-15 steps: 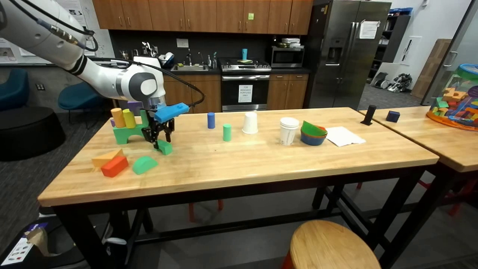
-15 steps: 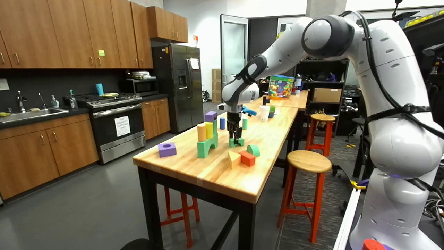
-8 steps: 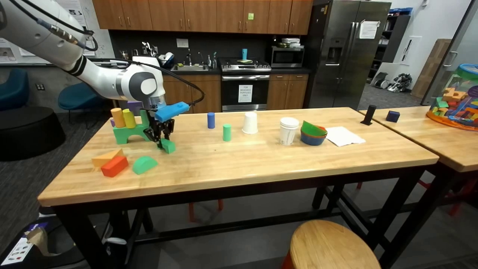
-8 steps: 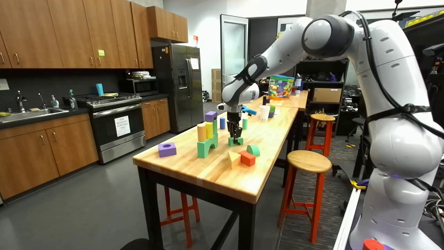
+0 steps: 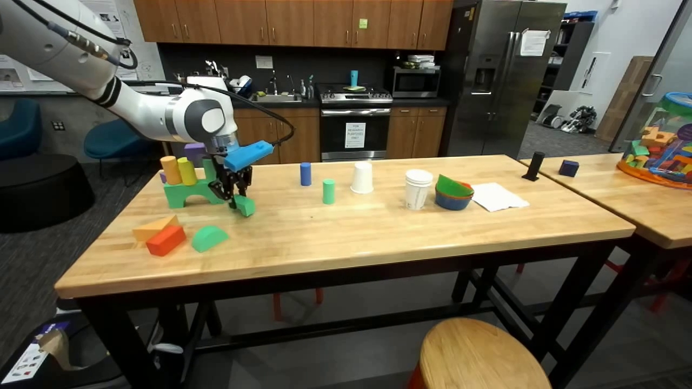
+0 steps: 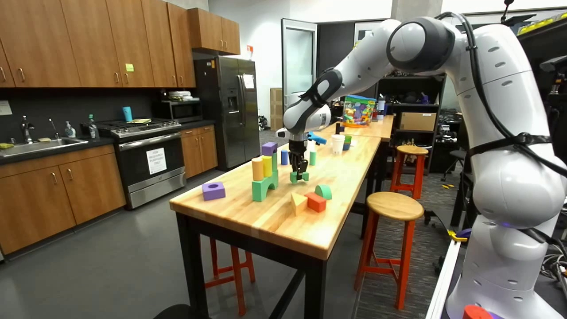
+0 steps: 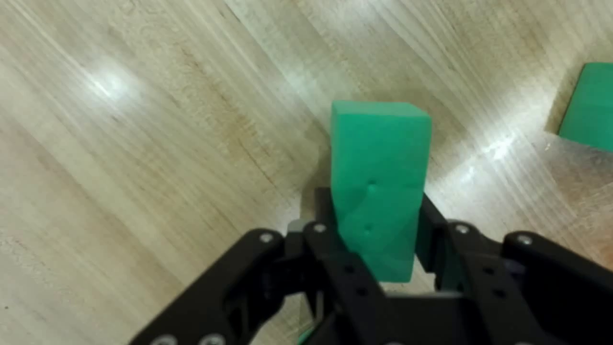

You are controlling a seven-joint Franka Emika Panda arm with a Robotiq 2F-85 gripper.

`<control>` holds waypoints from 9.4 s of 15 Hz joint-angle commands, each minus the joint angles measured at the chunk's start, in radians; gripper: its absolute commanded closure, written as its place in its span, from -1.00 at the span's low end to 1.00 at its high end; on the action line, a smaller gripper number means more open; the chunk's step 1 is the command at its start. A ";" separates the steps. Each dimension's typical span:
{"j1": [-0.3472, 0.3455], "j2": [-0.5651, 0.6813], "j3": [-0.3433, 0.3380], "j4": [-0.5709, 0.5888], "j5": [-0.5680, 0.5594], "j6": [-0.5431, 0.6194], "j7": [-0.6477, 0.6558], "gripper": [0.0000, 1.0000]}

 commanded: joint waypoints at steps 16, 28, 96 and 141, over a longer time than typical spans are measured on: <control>0.056 -0.324 -0.051 -0.005 -0.040 -0.104 0.052 0.70; 0.108 -0.374 -0.053 -0.006 0.034 -0.115 -0.251 0.20; 0.215 -0.243 0.050 0.149 0.105 -0.172 -0.528 0.20; 0.252 -0.117 0.098 0.331 0.005 -0.369 -0.398 0.70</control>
